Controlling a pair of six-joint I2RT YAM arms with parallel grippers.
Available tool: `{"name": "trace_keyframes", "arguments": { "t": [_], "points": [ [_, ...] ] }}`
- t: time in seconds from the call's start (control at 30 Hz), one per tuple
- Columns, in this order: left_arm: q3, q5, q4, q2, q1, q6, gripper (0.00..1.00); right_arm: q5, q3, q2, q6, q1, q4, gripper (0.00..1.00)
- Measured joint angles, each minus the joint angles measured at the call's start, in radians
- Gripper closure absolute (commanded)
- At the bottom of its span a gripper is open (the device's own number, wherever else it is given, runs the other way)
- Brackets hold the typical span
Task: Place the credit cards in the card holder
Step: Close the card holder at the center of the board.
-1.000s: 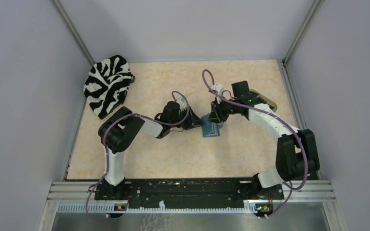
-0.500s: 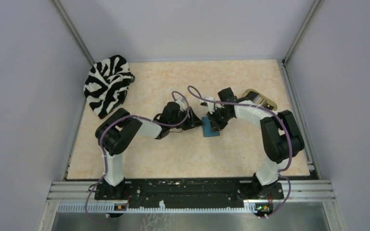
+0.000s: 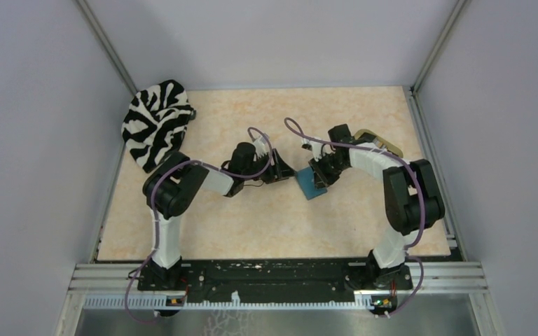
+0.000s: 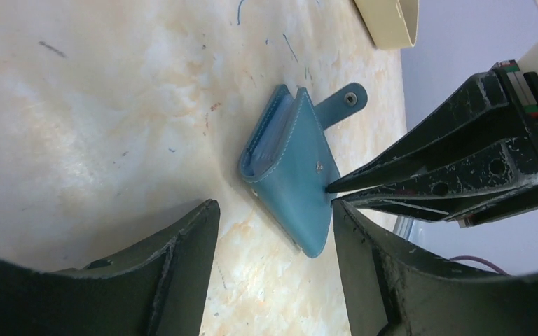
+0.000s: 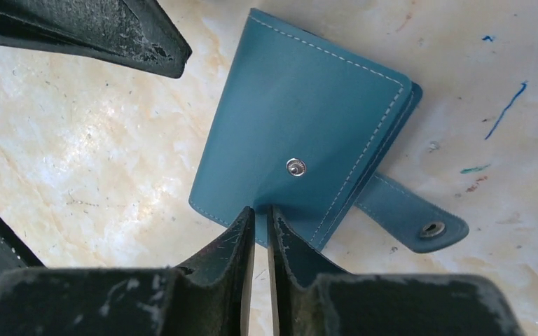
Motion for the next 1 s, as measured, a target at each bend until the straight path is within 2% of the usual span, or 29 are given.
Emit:
{"name": "trace_keyframes", "arguments": {
  "t": [0.33,0.47,0.67,0.77,0.87,1.0],
  "points": [
    [0.076,-0.024,-0.042,0.040,-0.032,-0.013,0.32,-0.009,0.006,0.008,0.001,-0.024,-0.009,0.82],
    [0.061,-0.024,0.005,0.046,-0.037,0.023,0.34,-0.024,0.008,0.013,0.000,-0.031,-0.012,0.81],
    [-0.159,-0.049,0.272,-0.008,-0.041,0.125,0.31,-0.042,0.021,0.024,-0.011,-0.036,-0.027,0.80],
    [-0.267,-0.066,0.372,-0.051,-0.042,0.211,0.26,-0.052,0.021,0.025,-0.026,-0.039,-0.031,0.80],
    [-0.322,-0.061,0.489,-0.058,-0.042,0.297,0.15,-0.060,0.026,0.029,-0.039,-0.039,-0.039,0.80],
    [-0.340,-0.012,0.668,-0.045,-0.030,0.340,0.15,-0.068,0.034,0.037,-0.051,-0.039,-0.049,0.80]
  ]
}}
